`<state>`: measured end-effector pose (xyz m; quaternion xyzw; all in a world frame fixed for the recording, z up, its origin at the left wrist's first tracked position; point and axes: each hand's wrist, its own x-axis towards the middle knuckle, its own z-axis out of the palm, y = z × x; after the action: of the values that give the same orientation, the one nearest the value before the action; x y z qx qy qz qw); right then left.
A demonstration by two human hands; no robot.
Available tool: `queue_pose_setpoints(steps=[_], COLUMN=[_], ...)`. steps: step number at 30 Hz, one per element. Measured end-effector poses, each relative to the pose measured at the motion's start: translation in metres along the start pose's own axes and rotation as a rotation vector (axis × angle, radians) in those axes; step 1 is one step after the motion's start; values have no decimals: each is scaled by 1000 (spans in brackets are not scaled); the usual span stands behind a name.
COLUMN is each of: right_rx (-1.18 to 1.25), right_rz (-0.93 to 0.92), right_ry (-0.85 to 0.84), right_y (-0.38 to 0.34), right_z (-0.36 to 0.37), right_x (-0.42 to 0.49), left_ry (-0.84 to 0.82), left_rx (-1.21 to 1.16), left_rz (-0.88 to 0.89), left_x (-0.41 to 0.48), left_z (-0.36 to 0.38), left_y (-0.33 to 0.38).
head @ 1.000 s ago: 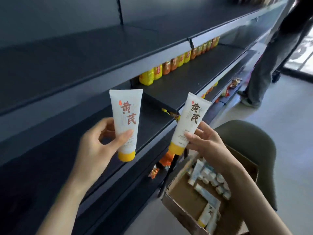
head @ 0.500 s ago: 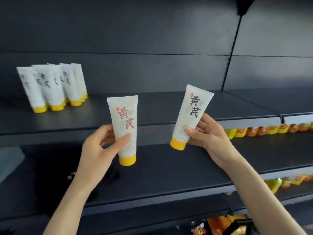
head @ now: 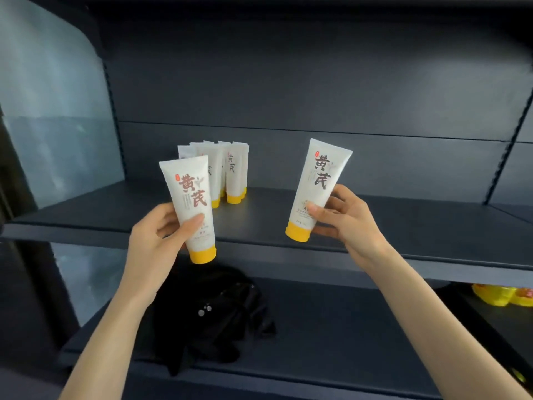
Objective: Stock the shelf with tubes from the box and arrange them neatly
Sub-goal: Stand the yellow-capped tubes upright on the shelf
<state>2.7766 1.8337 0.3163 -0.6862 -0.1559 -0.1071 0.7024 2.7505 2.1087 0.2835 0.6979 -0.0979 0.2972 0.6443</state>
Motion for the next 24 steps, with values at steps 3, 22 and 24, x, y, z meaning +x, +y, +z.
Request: queue_pose_setpoints(steps=[3,22,24], right_rx=[-12,-262,-343], right_rz=[-4,62,80], right_ry=[21,251,235], right_y=[4,80,90], right_z=[31,141,144], right_x=[25,157,162], left_ry=[25,-103,-107], left_rx=[-15,-1,0], left_rz=[2,56,55], left_x=[28,126,127], left_z=[-26,-121,-122], left_y=[-13,-60,-62])
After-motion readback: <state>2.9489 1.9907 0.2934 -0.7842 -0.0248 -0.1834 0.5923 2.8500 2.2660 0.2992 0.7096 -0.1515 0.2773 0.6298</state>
